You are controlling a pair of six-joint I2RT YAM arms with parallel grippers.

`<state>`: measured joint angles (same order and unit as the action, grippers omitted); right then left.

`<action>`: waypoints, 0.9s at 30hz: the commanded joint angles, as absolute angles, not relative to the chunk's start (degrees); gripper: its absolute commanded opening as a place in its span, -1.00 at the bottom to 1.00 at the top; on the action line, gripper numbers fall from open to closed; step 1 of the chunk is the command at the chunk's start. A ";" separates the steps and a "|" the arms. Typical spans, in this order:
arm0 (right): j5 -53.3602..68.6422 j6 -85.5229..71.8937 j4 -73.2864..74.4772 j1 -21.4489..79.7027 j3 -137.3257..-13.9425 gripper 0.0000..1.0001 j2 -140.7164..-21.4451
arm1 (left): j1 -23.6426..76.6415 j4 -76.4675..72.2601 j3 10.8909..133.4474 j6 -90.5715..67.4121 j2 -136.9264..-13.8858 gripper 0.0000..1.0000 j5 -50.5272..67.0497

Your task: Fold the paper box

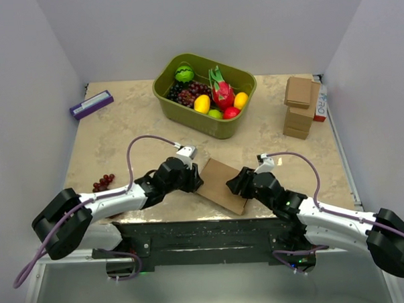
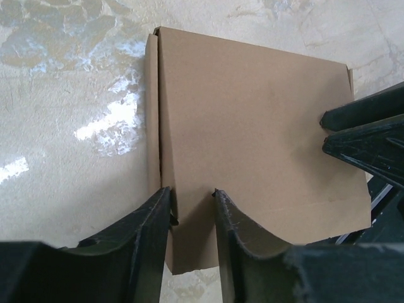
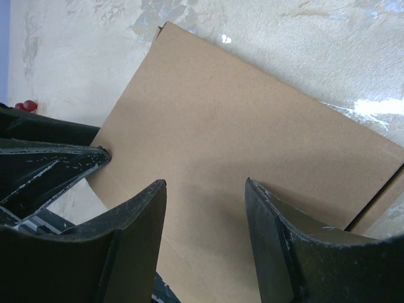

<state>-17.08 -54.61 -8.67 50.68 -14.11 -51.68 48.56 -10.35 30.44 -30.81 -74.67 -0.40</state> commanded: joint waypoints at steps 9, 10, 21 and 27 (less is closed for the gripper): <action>-18.54 -54.58 -6.59 50.80 -12.75 0.13 -52.65 | 50.36 -10.04 30.14 -32.26 -72.87 -0.16 -1.65; -18.63 -54.49 -6.33 50.71 -12.74 0.13 -52.47 | 50.36 -8.98 30.41 -30.86 -71.99 -0.06 -2.97; -19.34 -54.32 -5.45 50.80 -13.09 0.13 -53.44 | 50.01 -10.62 29.10 -29.18 -72.94 0.33 -4.40; -19.25 -52.91 -4.31 50.80 -13.97 0.15 -53.18 | 50.01 -9.94 27.86 -28.31 -77.16 0.04 -4.74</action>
<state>-17.10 -54.46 -8.64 50.68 -13.87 -52.69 50.15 -8.40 28.73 -29.36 -75.61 -4.56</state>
